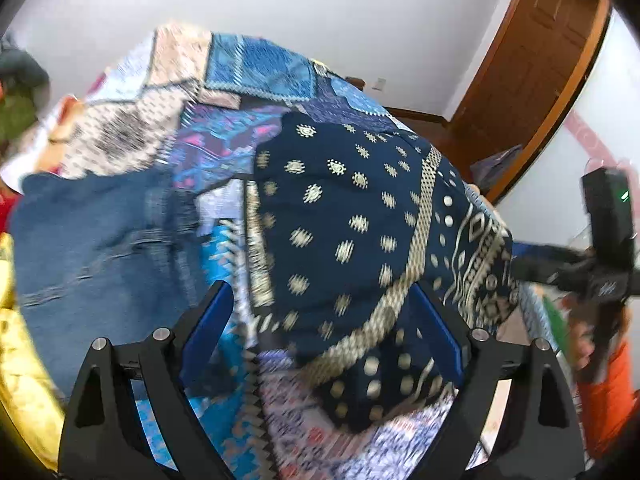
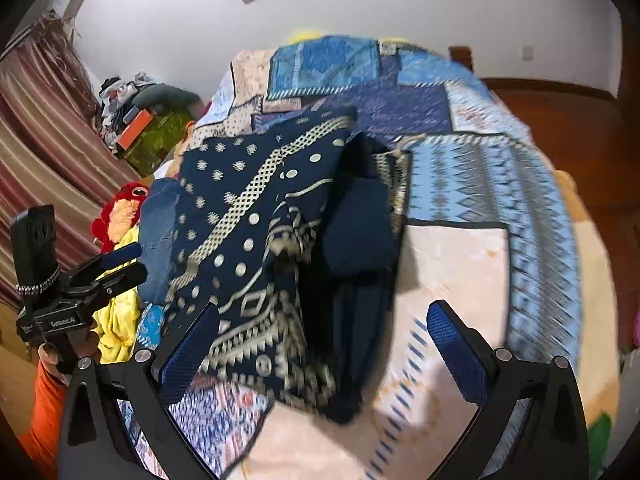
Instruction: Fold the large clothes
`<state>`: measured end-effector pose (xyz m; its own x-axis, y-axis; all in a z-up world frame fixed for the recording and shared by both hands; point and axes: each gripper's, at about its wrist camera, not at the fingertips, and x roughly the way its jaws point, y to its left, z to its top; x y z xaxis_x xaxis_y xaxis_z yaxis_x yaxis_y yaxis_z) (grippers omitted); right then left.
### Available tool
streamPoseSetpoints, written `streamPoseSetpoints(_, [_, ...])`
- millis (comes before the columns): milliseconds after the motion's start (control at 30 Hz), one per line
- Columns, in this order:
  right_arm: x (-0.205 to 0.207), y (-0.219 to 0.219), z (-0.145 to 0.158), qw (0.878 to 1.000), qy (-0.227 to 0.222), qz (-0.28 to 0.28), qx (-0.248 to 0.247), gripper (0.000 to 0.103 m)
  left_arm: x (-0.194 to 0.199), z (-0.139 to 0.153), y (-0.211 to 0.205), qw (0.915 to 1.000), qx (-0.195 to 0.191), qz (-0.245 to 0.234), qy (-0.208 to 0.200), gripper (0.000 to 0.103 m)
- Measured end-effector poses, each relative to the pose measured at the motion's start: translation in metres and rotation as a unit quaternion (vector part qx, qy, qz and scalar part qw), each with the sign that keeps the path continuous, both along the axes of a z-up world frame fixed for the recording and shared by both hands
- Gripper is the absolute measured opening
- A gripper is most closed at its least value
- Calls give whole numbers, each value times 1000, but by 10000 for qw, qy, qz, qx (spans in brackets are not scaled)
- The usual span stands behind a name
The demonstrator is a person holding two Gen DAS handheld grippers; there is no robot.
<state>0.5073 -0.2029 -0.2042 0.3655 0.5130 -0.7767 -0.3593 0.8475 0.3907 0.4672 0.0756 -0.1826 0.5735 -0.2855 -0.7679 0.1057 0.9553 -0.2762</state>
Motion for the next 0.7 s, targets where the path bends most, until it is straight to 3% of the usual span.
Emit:
streamPoseSetpoints(133, [37, 11, -31, 9992, 402, 17, -18, 103, 35, -23, -3, 9987, -341, -32, 368, 90])
streamPoseSetpoints(200, [54, 12, -47, 9974, 633, 78, 331, 103, 51, -34, -1, 9974, -545, 38, 471, 95])
streamPoseSetpoints(333, [75, 17, -53, 9951, 608, 305, 713, 103, 74, -53, 7, 9912, -1156, 45, 644, 101])
streamPoseSetpoints(467, [91, 30, -59, 9929, 620, 470, 904, 102, 87, -64, 9, 9858, -1519, -23, 711, 102])
streamPoseSetpoints(533, [95, 34, -58, 9919, 657, 480, 980, 95, 88, -61, 7, 9865, -1502, -77, 641, 99])
streamPoseSetpoints(600, [95, 37, -55, 9899, 707, 465, 1141, 78, 83, -56, 5, 9884, -1421, -151, 510, 92])
streamPoseSetpoints(667, [91, 38, -46, 9925, 544, 352, 1037, 58, 75, -50, 6, 9909, -1283, -255, 320, 79])
streamPoseSetpoints(700, [88, 39, -42, 9936, 479, 324, 974, 53, 69, -46, 8, 9910, -1287, -306, 206, 71])
